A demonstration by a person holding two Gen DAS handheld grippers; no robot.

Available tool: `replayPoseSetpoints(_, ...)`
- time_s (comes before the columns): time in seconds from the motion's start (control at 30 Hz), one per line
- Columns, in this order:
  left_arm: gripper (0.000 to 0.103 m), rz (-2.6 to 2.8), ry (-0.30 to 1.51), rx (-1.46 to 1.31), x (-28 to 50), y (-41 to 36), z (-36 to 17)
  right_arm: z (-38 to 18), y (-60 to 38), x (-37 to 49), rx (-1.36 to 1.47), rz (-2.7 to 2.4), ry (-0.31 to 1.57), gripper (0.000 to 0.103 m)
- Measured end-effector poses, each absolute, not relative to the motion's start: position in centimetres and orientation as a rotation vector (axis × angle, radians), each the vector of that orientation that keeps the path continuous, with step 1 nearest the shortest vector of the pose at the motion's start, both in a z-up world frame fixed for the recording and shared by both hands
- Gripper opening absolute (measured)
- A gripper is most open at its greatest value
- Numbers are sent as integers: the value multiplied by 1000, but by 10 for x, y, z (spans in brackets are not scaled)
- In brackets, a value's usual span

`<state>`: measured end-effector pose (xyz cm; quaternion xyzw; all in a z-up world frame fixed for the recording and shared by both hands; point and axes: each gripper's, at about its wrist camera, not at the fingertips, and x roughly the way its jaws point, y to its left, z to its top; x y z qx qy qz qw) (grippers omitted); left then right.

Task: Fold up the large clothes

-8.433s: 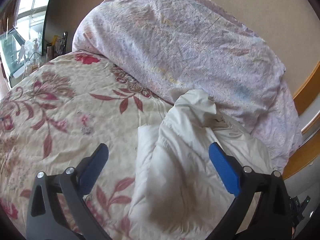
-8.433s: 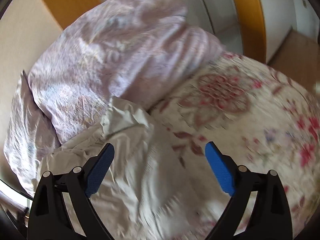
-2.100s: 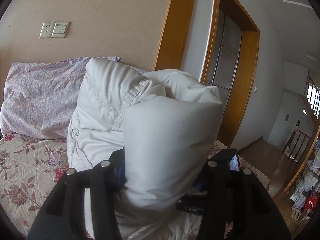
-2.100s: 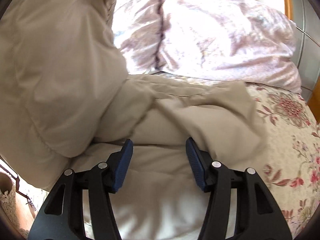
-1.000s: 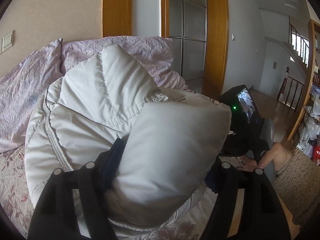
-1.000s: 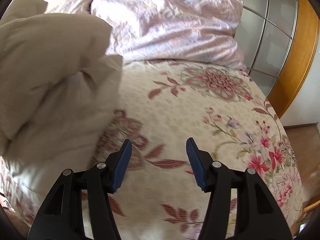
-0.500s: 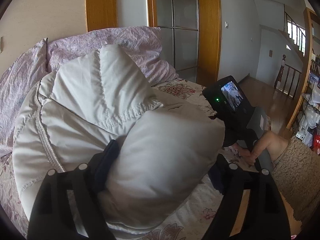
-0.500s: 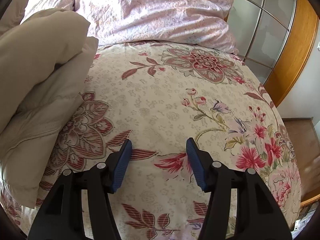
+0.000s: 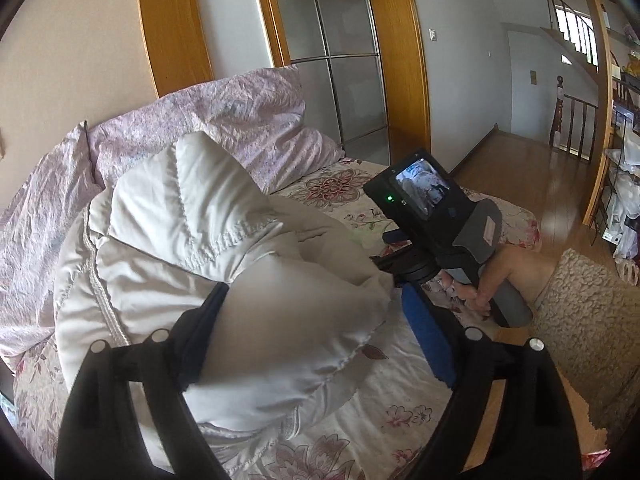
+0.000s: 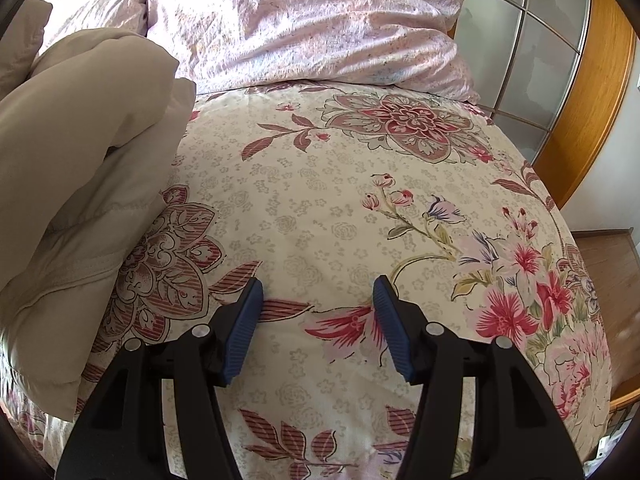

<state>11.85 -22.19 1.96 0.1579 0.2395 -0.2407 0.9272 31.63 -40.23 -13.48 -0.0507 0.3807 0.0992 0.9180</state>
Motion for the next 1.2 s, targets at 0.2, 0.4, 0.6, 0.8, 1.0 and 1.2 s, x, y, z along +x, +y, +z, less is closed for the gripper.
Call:
replayPoseSetpoints(0.2, 87, -412, 395, 229, 109, -178, 64, -135, -404, 317, -90, 210, 788, 61)
replayPoseSetpoints(0.4, 87, -183, 419, 159, 150, -117, 63, -135, -404, 317, -88, 211, 788, 61)
replayPoseSetpoints(0.6, 87, -68, 504, 82, 189, -81, 42, -135, -405, 318, -86, 208, 790, 62)
replayPoseSetpoints(0.8, 87, -47, 554, 83, 204, -73, 16, -135, -406, 318, -79, 210, 794, 63)
replayPoseSetpoints(1.0, 87, -85, 564, 95, 211, -82, 5, -135, -407, 319, -73, 213, 797, 63)
replayPoseSetpoints(1.2, 87, -114, 586, 123, 216, -97, -7, -135, -407, 319, -74, 213, 798, 64)
